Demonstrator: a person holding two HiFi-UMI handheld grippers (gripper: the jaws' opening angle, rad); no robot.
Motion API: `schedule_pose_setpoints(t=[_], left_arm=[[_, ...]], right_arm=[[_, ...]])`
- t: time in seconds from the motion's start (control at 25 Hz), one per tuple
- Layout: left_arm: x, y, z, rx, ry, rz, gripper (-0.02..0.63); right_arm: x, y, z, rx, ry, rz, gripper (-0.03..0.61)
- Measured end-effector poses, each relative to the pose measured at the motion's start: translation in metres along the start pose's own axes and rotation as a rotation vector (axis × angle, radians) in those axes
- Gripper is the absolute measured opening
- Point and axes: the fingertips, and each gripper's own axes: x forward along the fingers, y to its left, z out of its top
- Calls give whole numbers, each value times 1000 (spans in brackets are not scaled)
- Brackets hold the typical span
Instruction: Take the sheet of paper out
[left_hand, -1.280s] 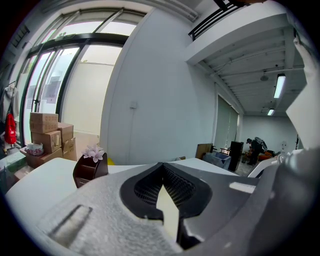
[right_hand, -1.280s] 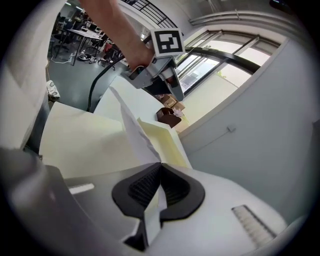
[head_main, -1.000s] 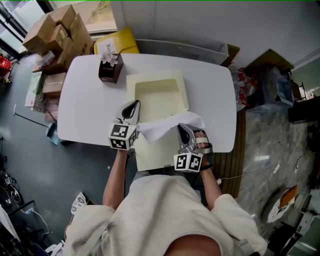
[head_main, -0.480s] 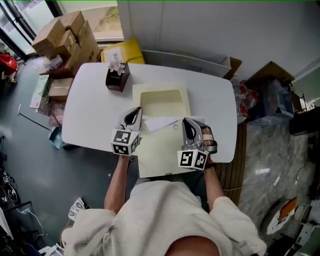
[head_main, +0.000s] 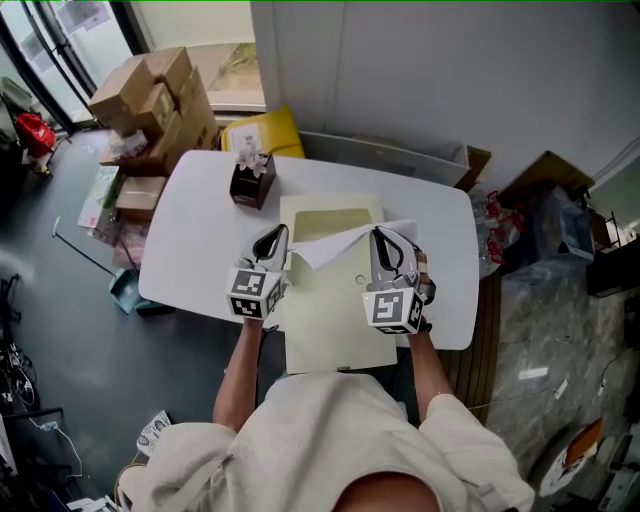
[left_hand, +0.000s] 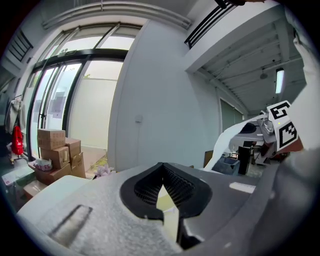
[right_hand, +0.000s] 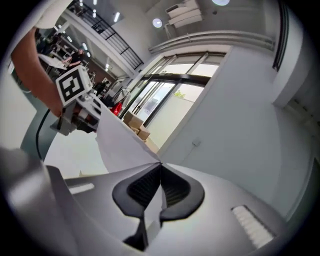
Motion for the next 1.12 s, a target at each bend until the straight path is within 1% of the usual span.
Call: schedule_pose_setpoints(t=[0.12, 0.24, 0.48, 0.6, 0.68, 0.84, 1.12], left_arm=[[-3, 11, 12, 7, -21, 21, 2], [-6, 18, 23, 16, -36, 35, 2], [-5, 26, 42, 52, -62, 52, 2], [-3, 31, 48, 63, -71, 58, 2], [-3, 32, 52, 60, -73, 56, 2], [2, 35, 58, 80, -87, 61, 2], [11, 30, 61, 66, -83, 40, 2]], right_arm=[[8, -17, 11, 144, -42, -1, 4], [13, -31, 21, 253, -89, 8, 5], [25, -54, 15, 520, -142, 16, 3], [32, -65, 11, 623, -160, 14, 3], [35, -70, 10, 669, -169, 14, 3], [39, -75, 3, 708, -168, 10, 3], [42, -76, -7, 720, -156, 16, 3]])
